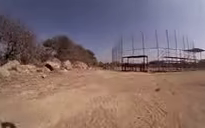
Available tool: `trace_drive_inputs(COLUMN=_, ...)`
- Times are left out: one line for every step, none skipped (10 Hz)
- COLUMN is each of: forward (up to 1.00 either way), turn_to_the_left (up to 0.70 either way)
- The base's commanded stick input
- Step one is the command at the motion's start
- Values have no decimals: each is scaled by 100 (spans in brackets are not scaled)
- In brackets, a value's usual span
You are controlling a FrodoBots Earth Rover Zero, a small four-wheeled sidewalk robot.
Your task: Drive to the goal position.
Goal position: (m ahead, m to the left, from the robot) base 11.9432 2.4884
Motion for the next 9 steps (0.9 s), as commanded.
trace_drive_inputs(forward=50, turn_to_the_left=0)
trace_drive_inputs(forward=50, turn_to_the_left=0)
trace_drive_inputs(forward=50, turn_to_the_left=0)
trace_drive_inputs(forward=50, turn_to_the_left=0)
trace_drive_inputs(forward=50, turn_to_the_left=0)
trace_drive_inputs(forward=50, turn_to_the_left=0)
trace_drive_inputs(forward=50, turn_to_the_left=0)
trace_drive_inputs(forward=50, turn_to_the_left=0)
trace_drive_inputs(forward=50, turn_to_the_left=0)
